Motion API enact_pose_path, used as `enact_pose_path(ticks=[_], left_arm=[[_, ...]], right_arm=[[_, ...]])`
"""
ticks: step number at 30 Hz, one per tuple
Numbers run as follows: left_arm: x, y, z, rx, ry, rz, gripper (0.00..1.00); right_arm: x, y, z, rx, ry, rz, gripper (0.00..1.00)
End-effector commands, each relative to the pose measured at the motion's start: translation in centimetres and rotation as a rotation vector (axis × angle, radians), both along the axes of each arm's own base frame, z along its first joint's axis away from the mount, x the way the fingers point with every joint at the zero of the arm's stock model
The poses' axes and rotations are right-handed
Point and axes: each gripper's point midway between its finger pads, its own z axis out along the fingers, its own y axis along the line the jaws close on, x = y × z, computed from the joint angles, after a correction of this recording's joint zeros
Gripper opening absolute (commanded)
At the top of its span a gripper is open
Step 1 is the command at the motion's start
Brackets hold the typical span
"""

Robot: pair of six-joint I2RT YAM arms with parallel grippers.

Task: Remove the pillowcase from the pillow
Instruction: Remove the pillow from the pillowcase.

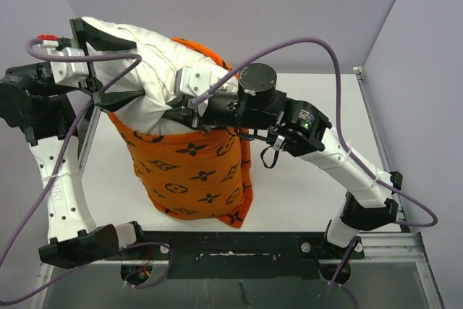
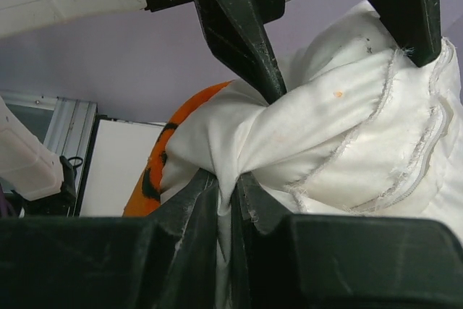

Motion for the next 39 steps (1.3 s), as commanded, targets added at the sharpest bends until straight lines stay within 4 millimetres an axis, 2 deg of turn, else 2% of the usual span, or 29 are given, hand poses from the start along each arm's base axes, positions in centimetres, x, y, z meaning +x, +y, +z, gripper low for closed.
enact_pose_path(ticks=[1,7,12,16,18,20,21,22,23,24,25,28,29,30,31,32,33,35,37,39], left_arm=[[-4.8,-1.5,-1.4,0.144,-0.068,-0.110,0.98],[-5.8,-1.4,-3.7,0.197,0.076,-0.160,0.98],[-4.1,-0.6,-6.3,0.182,0.258,-0.143,0.98],[-3.2,-0.4,-8.3,0.142,0.411,-0.153,0.97],[-3.3,-0.9,-10.3,0.125,0.480,-0.196,0.93],[-3.0,-1.4,-11.9,0.089,0.554,-0.217,0.83],[-2.1,-1.7,-12.0,0.038,0.637,-0.203,0.73],[-0.8,-1.7,-11.9,-0.021,0.721,-0.176,0.70],[1.1,-1.5,-12.1,-0.078,0.795,-0.143,0.73],[2.1,-1.2,-11.7,-0.137,0.817,-0.105,0.79],[2.8,-1.1,-11.1,-0.197,0.810,-0.085,0.80],[2.6,-2.4,-10.4,-0.237,0.798,-0.095,0.77],[2.5,-3.2,-10.7,-0.241,0.820,-0.094,0.72],[2.4,-4.1,-9.9,-0.233,0.775,-0.062,0.63],[2.7,-5.1,-10.3,-0.195,0.732,0.009,0.48],[2.3,-6.5,-11.2,-0.109,0.688,0.056,0.31],[1.4,-7.6,-12.9,0.007,0.672,0.086,0.19],[1.0,-8.9,-14.0,0.159,0.616,0.157,0.01],[1.9,-9.0,-14.6,0.275,0.540,0.250,0.00],[3.5,-8.2,-13.3,0.297,0.442,0.343,0.00]], right_arm=[[-2.0,0.0,0.1,0.004,-0.036,0.059,0.00],[-3.8,2.0,-2.6,-0.092,-0.051,0.087,0.00],[-5.7,3.5,-3.5,-0.131,-0.096,0.108,0.00],[-5.9,3.2,-3.8,-0.138,-0.105,0.091,0.00],[-5.6,2.7,-3.8,-0.133,-0.110,0.067,0.00],[-5.4,2.2,-4.1,-0.121,-0.111,0.051,0.00],[-5.1,2.0,-3.8,-0.096,-0.108,0.040,0.00],[-4.9,1.7,-3.8,-0.083,-0.096,0.035,0.00],[-4.6,1.5,-3.8,-0.072,-0.085,0.031,0.00],[-4.5,1.4,-4.1,-0.069,-0.071,0.030,0.00],[-4.3,1.3,-4.2,-0.069,-0.062,0.028,0.00],[-4.1,1.3,-4.7,-0.079,-0.050,0.020,0.00],[-3.8,1.2,-4.7,-0.077,-0.048,0.012,0.00],[-3.6,1.1,-4.4,-0.066,-0.046,0.006,0.00],[-3.3,1.0,-4.1,-0.054,-0.038,0.002,0.00],[-3.0,0.8,-3.6,-0.034,-0.026,-0.002,0.00],[-2.5,0.6,-2.9,-0.012,-0.015,-0.009,0.00],[-1.6,0.3,-1.8,0.028,0.008,-0.027,0.00],[-0.5,-0.2,-0.6,0.065,0.031,-0.065,0.00],[0.9,-1.0,0.3,0.100,0.061,-0.138,0.03]])
